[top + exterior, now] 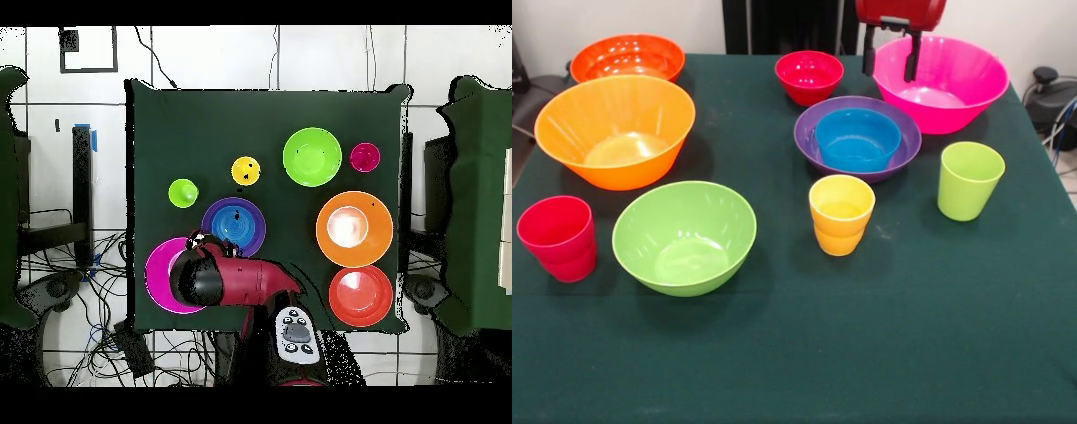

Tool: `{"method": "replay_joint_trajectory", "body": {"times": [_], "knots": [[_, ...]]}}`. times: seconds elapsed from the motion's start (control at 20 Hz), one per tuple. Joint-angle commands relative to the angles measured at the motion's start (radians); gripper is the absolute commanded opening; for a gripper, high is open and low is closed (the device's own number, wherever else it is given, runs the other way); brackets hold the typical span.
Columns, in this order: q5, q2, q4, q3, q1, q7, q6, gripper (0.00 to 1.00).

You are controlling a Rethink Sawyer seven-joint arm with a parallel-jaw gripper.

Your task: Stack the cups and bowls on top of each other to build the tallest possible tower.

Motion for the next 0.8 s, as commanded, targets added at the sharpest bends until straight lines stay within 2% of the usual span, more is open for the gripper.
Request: {"method": "replay_joint_trajectory", "body": {"times": [0.05, 0.8], "knots": [[0.019, 0.0, 0.047, 0.077, 0.004, 0.106, 0.104, 1.0], [0.039, 0.004, 0.051, 0.073, 0.034, 0.139, 0.09, 1.0]]}}
